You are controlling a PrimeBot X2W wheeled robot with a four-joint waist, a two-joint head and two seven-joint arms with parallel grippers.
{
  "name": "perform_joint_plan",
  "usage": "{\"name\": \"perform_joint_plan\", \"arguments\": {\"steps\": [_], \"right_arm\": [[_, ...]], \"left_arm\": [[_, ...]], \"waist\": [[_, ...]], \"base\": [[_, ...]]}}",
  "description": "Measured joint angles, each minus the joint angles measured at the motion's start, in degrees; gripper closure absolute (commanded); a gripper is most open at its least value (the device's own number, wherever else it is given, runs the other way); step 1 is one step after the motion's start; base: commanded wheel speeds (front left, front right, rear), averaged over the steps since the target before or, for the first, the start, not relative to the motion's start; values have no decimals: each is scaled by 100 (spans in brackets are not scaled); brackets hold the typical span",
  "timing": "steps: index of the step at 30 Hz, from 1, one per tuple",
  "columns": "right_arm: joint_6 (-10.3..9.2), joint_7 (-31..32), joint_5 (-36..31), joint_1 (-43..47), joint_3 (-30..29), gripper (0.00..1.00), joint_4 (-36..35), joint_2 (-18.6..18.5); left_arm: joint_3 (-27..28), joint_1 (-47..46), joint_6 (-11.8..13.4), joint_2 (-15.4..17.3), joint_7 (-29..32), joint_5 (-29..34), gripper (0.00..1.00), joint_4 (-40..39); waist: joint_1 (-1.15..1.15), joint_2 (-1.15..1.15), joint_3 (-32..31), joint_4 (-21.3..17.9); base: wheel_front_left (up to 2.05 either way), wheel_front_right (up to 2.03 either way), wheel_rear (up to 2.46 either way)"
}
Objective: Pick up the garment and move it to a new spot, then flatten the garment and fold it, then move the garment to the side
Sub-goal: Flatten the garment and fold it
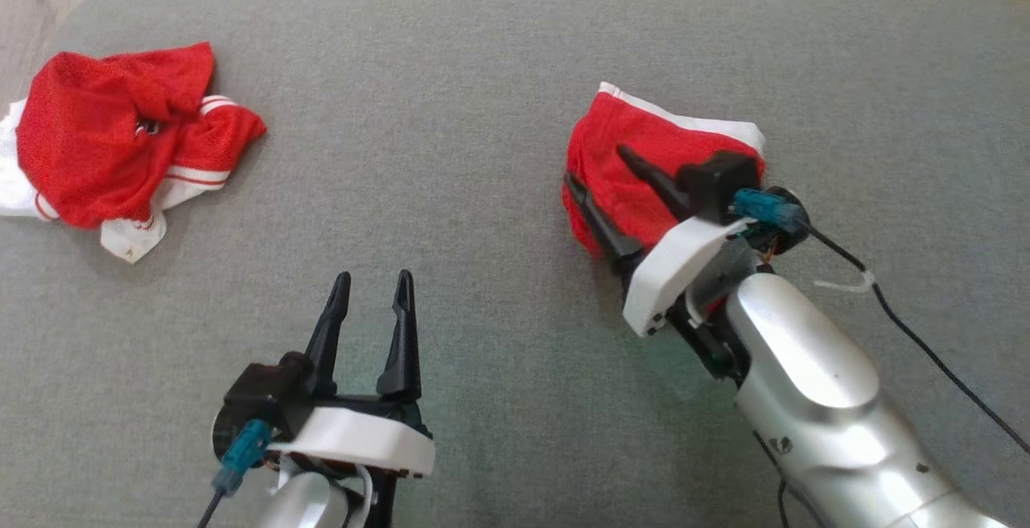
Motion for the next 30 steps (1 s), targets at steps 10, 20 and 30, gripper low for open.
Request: {"name": "perform_joint_plan", "arguments": {"steps": [10,20,30], "right_arm": [[0,-352,-572,388,-1180,0,-526,-35],[0,-391,-1163,697,-1512,100,-214,-63],[0,-436,-858,575,-301,100,479,-7]], "left_arm": [[-78,3,48,8,0,0,0,-31],[-81,1,48,18,-1,-1,0,-56],[-73,-27,51,12,-69,-1,0,-55]], "waist": [[0,0,-77,-126],[0,0,70,-41],[0,0,261,190]], "base": [[0,0,0],[0,0,0],[0,0,0]]}}
